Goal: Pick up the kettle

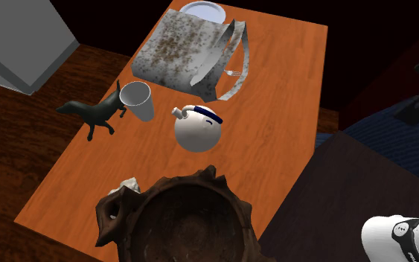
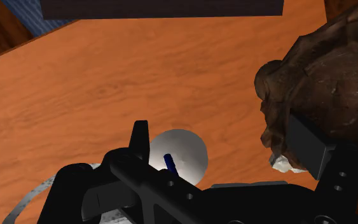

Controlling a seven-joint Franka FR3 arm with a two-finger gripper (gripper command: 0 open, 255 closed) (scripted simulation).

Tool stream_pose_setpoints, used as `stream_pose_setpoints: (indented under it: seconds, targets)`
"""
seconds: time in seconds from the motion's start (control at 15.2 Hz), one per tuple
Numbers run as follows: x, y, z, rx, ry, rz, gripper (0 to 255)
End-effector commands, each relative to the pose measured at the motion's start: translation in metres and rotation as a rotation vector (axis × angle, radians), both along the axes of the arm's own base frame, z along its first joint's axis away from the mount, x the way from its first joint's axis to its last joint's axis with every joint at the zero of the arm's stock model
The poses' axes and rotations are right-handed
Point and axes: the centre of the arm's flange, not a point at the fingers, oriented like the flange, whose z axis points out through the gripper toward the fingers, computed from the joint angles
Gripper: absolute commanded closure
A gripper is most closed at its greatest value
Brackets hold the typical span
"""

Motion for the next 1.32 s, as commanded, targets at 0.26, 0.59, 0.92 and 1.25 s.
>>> stream_pose_setpoints:
  seconds: [0.26, 0.59, 0.92, 1.25]
  targets:
    - [0.037, -0.002, -0.037, -0.009, -0.003, 0.036, 0]
    - [0.083, -0.004, -0.083, -0.02, -0.006, 0.081, 0]
    - [0.13, -0.004, -0.13, -0.031, -0.01, 0.126, 0]
    - [0.177, -0.003, -0.176, -0.041, -0.014, 0.171, 0]
